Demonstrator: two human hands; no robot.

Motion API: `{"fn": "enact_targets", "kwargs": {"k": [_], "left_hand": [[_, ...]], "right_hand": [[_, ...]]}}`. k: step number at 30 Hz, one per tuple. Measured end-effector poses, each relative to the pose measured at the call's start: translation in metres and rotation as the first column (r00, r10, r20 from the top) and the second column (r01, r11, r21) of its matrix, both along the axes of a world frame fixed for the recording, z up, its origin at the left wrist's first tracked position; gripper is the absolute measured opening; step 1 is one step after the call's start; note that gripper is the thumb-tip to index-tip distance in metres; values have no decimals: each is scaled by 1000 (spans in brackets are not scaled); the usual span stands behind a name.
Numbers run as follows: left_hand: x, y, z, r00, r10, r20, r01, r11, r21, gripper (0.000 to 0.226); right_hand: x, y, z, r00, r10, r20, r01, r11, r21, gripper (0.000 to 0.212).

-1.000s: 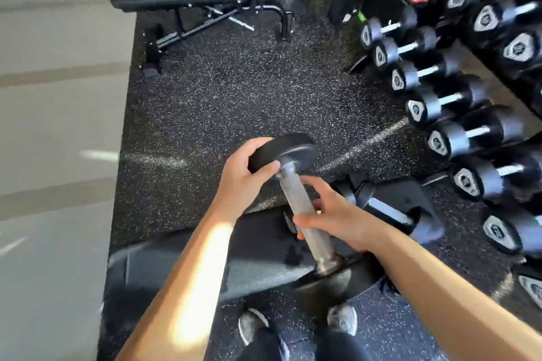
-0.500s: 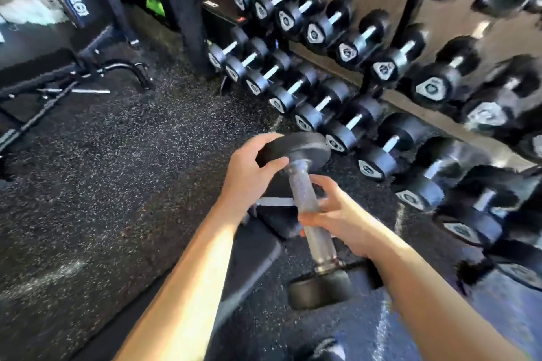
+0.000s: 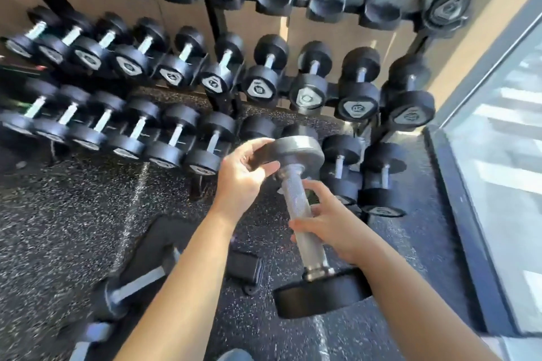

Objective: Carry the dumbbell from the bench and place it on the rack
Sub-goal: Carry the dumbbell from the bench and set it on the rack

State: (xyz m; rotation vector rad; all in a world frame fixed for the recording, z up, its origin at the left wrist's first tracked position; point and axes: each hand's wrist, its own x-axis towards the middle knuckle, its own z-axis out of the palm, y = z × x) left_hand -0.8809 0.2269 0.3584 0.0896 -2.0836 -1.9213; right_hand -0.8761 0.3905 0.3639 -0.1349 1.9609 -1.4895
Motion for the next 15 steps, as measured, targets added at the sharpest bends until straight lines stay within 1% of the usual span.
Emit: {"fn": "enact_targets", "kwargs": {"k": [3, 6, 8, 11, 15], "left_hand": [[-47, 18, -1, 998, -68, 3, 68, 997, 28, 39], [-94, 27, -2, 993, -116, 11, 115, 992, 52, 39], [-124, 32, 1, 985, -171, 20, 170, 983, 62, 38], [-166, 40, 8, 971, -236, 29, 234, 971, 49, 38], [-219, 61, 15, 953, -303, 23, 302, 953, 32, 39]], "right_hand": [[-33, 14, -1, 996, -90, 0, 90, 996, -4, 60], [-65, 19, 1, 984, -175, 30, 176, 984, -27, 57], [-87, 20, 3, 973, -229, 17, 230, 973, -21, 55], [-118, 24, 9, 953, -304, -1, 304, 952, -34, 54], [-156, 39, 17, 932, -362, -19, 362, 932, -6, 54]]}}
